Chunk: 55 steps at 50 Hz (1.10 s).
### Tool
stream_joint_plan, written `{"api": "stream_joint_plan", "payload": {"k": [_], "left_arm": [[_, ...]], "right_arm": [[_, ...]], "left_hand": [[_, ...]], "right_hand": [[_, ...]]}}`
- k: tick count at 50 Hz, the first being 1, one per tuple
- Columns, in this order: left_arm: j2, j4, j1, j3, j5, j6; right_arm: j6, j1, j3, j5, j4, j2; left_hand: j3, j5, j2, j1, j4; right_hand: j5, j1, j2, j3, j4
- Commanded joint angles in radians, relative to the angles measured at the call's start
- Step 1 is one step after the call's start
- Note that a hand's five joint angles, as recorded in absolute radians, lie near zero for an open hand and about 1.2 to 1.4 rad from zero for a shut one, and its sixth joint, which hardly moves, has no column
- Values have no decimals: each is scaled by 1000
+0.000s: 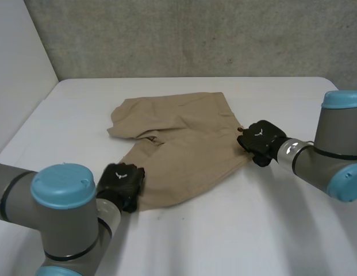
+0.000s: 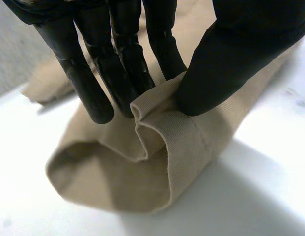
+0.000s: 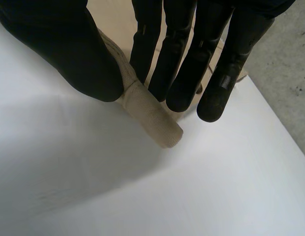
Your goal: Fold the shorts.
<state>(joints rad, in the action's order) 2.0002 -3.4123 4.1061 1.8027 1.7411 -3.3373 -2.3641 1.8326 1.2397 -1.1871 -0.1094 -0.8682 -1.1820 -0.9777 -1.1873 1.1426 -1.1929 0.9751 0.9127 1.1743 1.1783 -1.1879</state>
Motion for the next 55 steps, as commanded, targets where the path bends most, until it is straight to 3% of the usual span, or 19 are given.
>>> {"api": "stream_joint_plan", "payload": {"k": [1,6,13,18,23,28,32,40,47,53,55], "left_arm": [[-172,10,-1,58,9,-100],[-297,106,2,106,5,-197],[-460,255,10,77,0,-212],[-604,283,40,-15,0,-214],[-652,265,91,-71,-23,-214],[-559,219,108,-74,-81,-214],[-396,173,111,-100,-91,-217],[-83,88,125,-386,-89,-231],[28,-103,168,-811,-89,-301],[14,-389,172,-921,-77,-297],[9,-461,160,-908,-69,-294]], "right_arm": [[11,-6,167,0,-96,-171],[13,-30,222,-2,-191,-259],[0,-53,224,4,-371,-440],[-44,-56,182,-11,-325,-567],[-153,-50,158,-16,-262,-663],[-161,-43,167,-28,-240,-628],[-153,-12,136,-61,-240,-485],[-96,92,-113,-222,-178,-249],[-124,114,-448,-282,118,-134],[-171,119,-531,-299,456,-143],[-176,122,-522,-302,462,-152]], "left_hand": [[-214,-244,-209,254,-203],[-214,-244,-209,254,-203],[-214,-244,-209,254,-203],[-214,-244,-209,254,-203],[-214,-244,-209,254,-203],[-214,-244,-209,254,-203],[-214,-244,-209,254,-203],[-214,-244,-209,254,-203],[-214,-244,-209,254,-203],[-214,-244,-209,254,-203],[-214,-244,-209,254,-203]], "right_hand": [[247,484,222,218,-208],[247,484,222,218,-208],[247,484,222,218,-208],[247,484,222,218,-208],[247,484,222,218,-208],[247,484,222,218,-208],[247,484,222,218,-208],[247,484,222,218,-208],[247,484,222,218,-208],[247,484,222,218,-208],[247,484,222,218,-208]]}}
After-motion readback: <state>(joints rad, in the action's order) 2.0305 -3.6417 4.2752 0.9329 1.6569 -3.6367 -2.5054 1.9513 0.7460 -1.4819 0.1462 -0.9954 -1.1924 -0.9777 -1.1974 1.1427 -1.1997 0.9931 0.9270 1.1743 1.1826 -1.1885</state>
